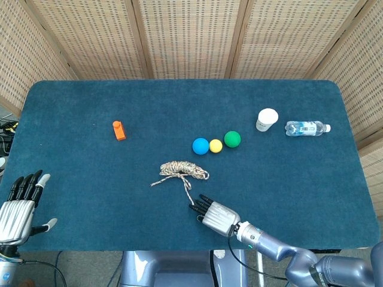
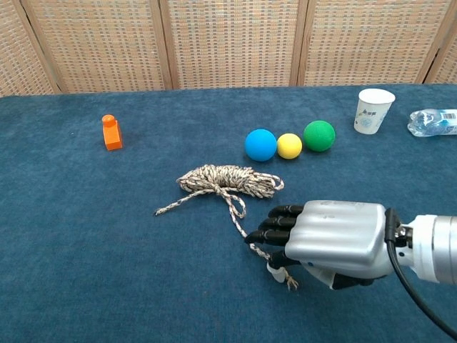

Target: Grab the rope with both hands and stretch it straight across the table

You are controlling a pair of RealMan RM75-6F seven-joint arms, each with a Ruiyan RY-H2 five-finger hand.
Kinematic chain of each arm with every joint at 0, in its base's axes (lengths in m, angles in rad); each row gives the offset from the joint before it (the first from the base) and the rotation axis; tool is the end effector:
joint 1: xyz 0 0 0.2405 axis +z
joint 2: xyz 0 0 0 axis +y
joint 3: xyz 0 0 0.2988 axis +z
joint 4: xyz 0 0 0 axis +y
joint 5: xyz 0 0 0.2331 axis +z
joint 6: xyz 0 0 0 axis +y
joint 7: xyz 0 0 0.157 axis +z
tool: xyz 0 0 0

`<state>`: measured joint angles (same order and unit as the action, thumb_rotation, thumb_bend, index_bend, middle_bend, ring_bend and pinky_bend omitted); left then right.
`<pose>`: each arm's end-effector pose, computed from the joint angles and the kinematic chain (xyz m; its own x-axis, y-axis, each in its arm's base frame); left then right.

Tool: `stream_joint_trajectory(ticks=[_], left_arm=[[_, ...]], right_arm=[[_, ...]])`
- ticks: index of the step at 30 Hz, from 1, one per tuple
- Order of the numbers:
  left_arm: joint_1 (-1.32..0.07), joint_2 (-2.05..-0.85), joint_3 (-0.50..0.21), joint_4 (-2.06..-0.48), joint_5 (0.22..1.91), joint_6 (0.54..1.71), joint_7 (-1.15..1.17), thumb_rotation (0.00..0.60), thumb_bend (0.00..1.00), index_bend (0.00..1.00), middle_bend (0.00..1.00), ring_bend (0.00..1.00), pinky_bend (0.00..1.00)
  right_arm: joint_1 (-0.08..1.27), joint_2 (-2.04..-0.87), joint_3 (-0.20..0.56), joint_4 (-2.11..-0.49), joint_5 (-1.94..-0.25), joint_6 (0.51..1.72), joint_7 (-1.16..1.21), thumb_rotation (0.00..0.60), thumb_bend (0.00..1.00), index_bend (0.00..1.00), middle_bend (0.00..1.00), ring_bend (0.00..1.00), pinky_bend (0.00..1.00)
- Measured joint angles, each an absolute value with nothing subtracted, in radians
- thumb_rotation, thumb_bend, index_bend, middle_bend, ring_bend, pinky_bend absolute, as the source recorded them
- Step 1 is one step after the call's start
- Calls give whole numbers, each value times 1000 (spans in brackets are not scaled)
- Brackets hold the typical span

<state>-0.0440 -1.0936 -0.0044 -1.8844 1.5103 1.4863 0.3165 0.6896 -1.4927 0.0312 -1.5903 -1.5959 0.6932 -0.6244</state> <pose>-0.3073 0.1709 0.1368 0.4599 0.0743 0.8849 0.8876 -0.0078 -0.4606 -0.1729 -0.2868 -0.0863 0.8636 -0.0556 0.5011 -0.3065 -0.8471 0.4342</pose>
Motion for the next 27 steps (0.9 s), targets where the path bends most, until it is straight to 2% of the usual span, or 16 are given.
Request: stream_joint_trajectory(ticks=[7, 8, 10, 12, 14, 15, 18, 27], left_arm=[[-46, -1095, -3, -1884, 1509, 1483, 321, 600, 0, 0, 0, 0, 0], [-46, -1096, -2, -1885, 1509, 1483, 322, 600, 0, 0, 0, 0, 0], [-47, -1096, -2, -1885, 1508, 1482, 324, 600, 0, 0, 0, 0, 0], [-47, -1096, -2, -1886, 1506, 1482, 324, 600, 0, 0, 0, 0, 0], [-48, -1096, -2, -1886, 1505, 1483, 323, 600, 0, 0, 0, 0, 0], [-48, -1095, -2, -1887, 1505, 1483, 323, 600, 0, 0, 0, 0, 0], [-47, -1094, -1, -1887, 1507, 1484, 320, 600, 0, 0, 0, 0, 0], [-47, -1089, 1, -1885, 1506, 1484, 310, 600, 0, 0, 0, 0, 0]], right_arm=[[684, -1476, 70, -1570, -1485, 731, -691, 600, 998, 300, 0, 0, 0], [683, -1472, 75, -1569, -1471, 740, -695, 600, 971, 295, 0, 0, 0], [679, -1468, 83, -1572, -1451, 759, -693, 600, 853, 286, 0, 0, 0], [672, -1466, 91, -1582, -1433, 786, -670, 600, 619, 280, 0, 0, 0], [663, -1467, 99, -1595, -1417, 805, -633, 600, 470, 289, 0, 0, 0], [659, -1467, 102, -1601, -1409, 814, -613, 600, 429, 304, 0, 0, 0], [647, -1474, 115, -1615, -1384, 847, -545, 600, 403, 362, 0, 0, 0], [644, -1554, 135, -1581, -1297, 887, -485, 600, 403, 420, 0, 0, 0]])
